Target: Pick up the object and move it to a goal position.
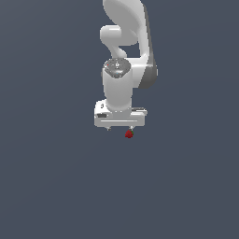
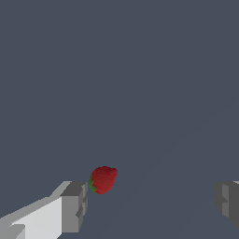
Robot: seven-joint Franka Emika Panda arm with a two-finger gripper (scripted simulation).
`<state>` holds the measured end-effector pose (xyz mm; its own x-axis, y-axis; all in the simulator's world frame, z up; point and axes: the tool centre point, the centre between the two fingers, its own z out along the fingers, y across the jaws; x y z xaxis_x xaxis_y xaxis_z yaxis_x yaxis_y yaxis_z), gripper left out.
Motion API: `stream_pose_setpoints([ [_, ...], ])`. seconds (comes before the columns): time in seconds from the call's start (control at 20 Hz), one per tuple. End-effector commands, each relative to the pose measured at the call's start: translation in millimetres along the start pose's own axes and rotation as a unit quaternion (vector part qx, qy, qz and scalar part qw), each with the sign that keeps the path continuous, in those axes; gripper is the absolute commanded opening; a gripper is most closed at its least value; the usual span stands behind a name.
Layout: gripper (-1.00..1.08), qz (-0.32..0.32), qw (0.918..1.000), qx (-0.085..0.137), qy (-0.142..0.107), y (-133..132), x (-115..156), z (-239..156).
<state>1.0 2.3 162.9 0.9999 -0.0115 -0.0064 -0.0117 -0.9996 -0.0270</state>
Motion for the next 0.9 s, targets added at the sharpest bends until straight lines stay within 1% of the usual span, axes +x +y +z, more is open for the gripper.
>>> stream_pose_setpoints([
  [0.0, 1.0, -0.019, 0.9998, -0.001, 0.0, -1, -1, 3],
  [0.25, 1.0, -0.073, 0.9973, -0.005, -0.001, -4, -5, 12],
  [0.45, 1.0, -0.131, 0.9914, -0.008, -0.002, -7, -10, 20],
  [0.65, 1.0, -0.193, 0.9811, -0.01, -0.004, -11, -15, 29],
  [0.85, 1.0, -0.255, 0.9668, -0.012, -0.005, -15, -20, 38],
])
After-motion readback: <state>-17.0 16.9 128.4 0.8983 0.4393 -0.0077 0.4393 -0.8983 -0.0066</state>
